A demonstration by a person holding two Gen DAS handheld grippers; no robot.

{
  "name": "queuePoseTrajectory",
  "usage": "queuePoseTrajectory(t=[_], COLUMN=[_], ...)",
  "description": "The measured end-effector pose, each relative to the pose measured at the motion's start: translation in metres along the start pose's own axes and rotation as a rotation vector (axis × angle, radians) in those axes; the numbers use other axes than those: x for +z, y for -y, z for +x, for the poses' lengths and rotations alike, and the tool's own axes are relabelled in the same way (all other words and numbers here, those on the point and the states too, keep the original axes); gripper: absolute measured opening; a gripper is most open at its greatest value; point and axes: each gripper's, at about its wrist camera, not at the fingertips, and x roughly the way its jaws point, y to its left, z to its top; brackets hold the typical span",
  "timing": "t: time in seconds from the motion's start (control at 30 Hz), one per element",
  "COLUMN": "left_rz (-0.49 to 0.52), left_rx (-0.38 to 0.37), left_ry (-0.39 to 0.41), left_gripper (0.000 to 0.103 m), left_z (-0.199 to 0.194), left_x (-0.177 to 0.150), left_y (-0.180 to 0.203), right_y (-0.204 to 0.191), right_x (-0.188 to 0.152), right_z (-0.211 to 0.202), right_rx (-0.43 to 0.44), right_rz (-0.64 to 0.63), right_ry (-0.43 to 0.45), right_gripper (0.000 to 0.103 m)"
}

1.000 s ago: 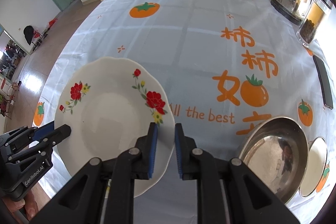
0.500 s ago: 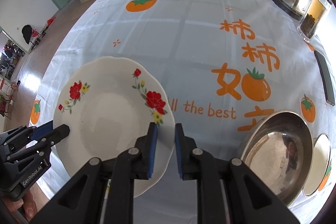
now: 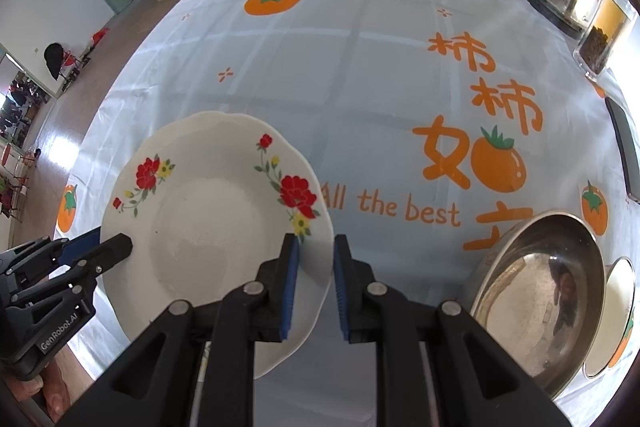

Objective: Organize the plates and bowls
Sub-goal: 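Lower the red-flower plate onto the pink-rimmed plate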

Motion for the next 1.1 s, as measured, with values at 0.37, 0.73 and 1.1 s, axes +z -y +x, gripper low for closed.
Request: queuePoseTrajectory(t=[0.37, 0.73, 1.1], left_rz=[0.002, 0.007, 0.007], left_rx=[0.000, 0.001, 0.003], left_ry=[0.005, 0.007, 0.005], left_gripper=[0.025, 0.025, 0.026], left_z=[-0.0006, 0.0000, 0.0009], left_x=[-0.0012, -0.0016, -0.0027], left_y=[-0.0001, -0.0003, 0.0006], right_y=[-0.0002, -0.0015, -0.0044], right_x=[-0.0003, -0.0023, -0.0032], right_z=[-0.0005, -0.0006, -0.0009], right_rx=[-0.002, -0.009, -0.024], right_rz=[-0.009, -0.024, -0.039], right_ry=[0.004, 0.016, 0.023], right_gripper=[0.017, 0.017, 0.018])
